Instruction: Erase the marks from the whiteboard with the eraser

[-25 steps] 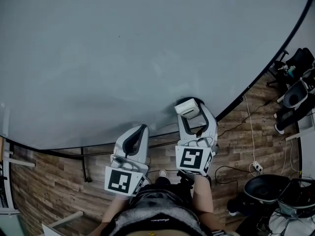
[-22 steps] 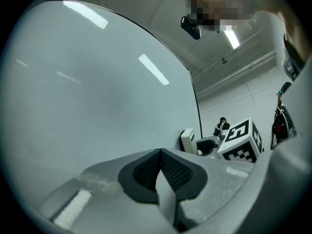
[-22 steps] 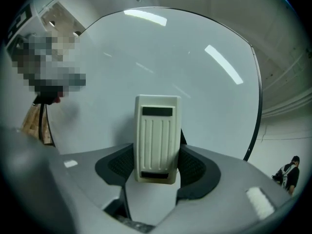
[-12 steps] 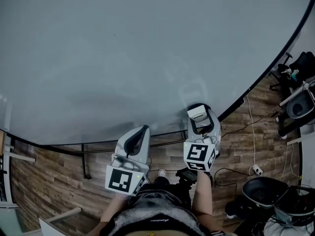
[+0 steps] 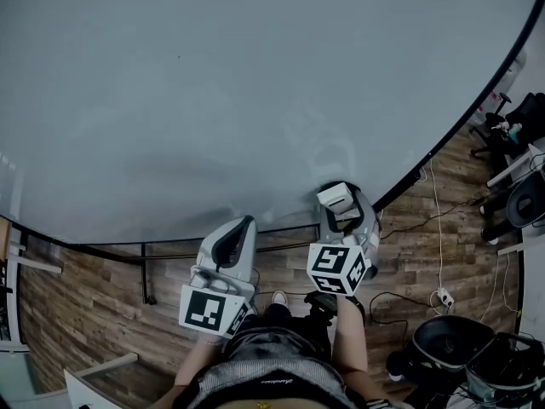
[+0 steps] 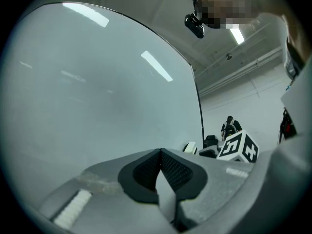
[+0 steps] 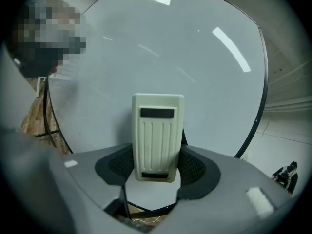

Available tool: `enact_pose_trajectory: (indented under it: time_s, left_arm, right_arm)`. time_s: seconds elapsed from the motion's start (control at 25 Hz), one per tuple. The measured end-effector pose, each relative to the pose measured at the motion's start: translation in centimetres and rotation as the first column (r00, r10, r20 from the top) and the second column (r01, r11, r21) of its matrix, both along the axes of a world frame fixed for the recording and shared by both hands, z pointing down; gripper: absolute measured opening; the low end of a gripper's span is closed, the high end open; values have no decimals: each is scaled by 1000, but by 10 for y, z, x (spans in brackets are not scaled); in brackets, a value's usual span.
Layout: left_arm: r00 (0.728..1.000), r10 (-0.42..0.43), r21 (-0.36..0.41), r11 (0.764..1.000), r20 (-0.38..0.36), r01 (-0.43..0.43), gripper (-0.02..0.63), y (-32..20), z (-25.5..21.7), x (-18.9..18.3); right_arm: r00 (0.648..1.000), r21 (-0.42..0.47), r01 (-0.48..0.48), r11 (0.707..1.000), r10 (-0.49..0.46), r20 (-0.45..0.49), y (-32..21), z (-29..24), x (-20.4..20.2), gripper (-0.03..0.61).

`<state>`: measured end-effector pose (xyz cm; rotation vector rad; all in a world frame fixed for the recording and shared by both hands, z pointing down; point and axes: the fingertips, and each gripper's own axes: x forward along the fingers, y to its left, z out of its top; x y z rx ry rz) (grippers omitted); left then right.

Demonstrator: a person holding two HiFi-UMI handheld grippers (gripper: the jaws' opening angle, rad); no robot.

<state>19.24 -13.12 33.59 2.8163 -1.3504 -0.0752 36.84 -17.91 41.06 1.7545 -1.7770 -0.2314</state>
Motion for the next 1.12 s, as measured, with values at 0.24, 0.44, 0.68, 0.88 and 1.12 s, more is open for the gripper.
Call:
enact_pose_trajectory:
  time_s: [0.24,0.44,0.68,0.88,1.12]
  left_arm:
    - [998,-54,-8,999,-13,54,5,8,5,-13]
    - [998,-65,-24,998,-26,65,5,0,8,-32]
    - [998,-48,-15,999,-39,47,5,0,7,-67]
    - [998,-40,-26,999,-40,39,5,-8,12,-96]
    - [998,-34,-39,999,-51,32,5,-30,21,-138]
  right_arm:
    - [999,13,36,999,-36,8,6,-15,-11,261]
    - [996,68,88,994,-86,-22,1,-42,-45,261]
    - [993,111,113,987,-108,-54,4,-54,-89,261]
    - [993,118,112,987,-107,-52,0,-59,-117,262]
    - [993,128,112,985,-107,-42,-19,-65,-160,262]
